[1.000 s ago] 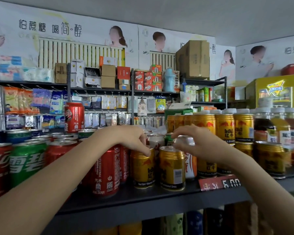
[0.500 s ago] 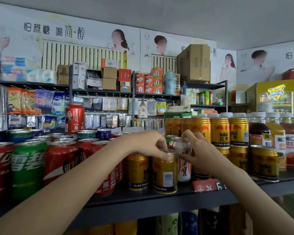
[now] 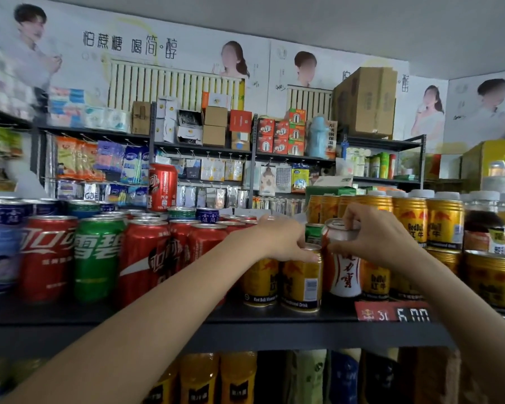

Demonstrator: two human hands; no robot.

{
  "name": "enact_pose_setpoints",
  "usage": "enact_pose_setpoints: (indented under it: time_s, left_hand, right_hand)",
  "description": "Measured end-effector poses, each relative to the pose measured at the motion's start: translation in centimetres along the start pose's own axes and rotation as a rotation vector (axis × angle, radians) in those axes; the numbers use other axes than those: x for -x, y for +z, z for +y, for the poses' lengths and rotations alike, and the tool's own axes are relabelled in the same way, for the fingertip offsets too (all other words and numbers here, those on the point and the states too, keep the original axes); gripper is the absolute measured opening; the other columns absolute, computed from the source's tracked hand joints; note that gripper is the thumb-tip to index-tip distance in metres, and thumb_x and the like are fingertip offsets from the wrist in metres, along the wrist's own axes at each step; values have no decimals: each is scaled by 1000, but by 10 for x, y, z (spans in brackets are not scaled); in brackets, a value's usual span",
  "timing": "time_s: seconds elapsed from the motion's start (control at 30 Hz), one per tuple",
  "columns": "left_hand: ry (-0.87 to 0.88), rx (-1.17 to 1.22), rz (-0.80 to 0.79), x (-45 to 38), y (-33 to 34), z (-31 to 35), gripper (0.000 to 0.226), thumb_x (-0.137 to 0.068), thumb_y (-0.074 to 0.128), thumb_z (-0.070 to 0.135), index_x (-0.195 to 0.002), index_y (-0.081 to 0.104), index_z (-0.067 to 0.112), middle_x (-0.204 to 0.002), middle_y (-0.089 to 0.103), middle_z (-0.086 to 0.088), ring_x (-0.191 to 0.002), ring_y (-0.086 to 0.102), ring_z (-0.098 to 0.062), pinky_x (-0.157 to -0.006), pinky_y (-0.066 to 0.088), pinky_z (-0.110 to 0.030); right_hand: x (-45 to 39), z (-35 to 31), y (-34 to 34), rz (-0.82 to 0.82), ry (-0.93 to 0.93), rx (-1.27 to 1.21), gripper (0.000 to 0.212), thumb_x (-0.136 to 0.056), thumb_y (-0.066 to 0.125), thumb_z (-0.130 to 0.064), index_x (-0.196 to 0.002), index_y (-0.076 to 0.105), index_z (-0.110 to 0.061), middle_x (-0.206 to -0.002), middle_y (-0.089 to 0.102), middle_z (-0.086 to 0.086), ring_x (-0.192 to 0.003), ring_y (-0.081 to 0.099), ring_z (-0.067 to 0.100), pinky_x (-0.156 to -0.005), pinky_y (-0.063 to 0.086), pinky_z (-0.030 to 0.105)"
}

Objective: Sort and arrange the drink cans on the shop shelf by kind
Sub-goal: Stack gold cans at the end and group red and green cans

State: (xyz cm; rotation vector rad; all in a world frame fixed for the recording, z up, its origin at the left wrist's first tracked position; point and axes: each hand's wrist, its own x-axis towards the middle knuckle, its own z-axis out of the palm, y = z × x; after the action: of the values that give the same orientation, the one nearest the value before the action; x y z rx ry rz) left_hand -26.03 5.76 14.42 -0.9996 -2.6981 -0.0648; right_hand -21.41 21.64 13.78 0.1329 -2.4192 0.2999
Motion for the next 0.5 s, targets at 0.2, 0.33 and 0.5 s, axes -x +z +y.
enact_pose_setpoints:
  time_s: [0.2,0.33,0.5]
  left_hand:
    - [54,719,383,28,-27,-5,78,-78,69,41,-140,25,21,-140,43,0,-126,43,-17,-103,35,-35]
    - [45,918,612,59,-57,-27,66,-78,70,26,-134,36,20,-124,56,-1,-111,54,-12,-89,46,-26]
    - [-40,844,535,90,-64,-67,68,-71,74,30,-130,41,27,-114,61,0,-100,61,-12,-78,49,-24]
  right_hand:
    - [-17,-52,-48,301,-154,23,36,-72,75,-30,-88,47,-14,-81,59,6,-77,56,26,-78,43,34]
    - [-24,-105,-60,278,-254,-286,39,-74,72,-34,-94,44,-15,-83,54,-2,-70,54,12,-56,46,24]
    - [-29,-132,-37,132,-337,-528,39,-71,74,-36,-85,42,-17,-90,66,9,-77,65,24,-68,56,47]
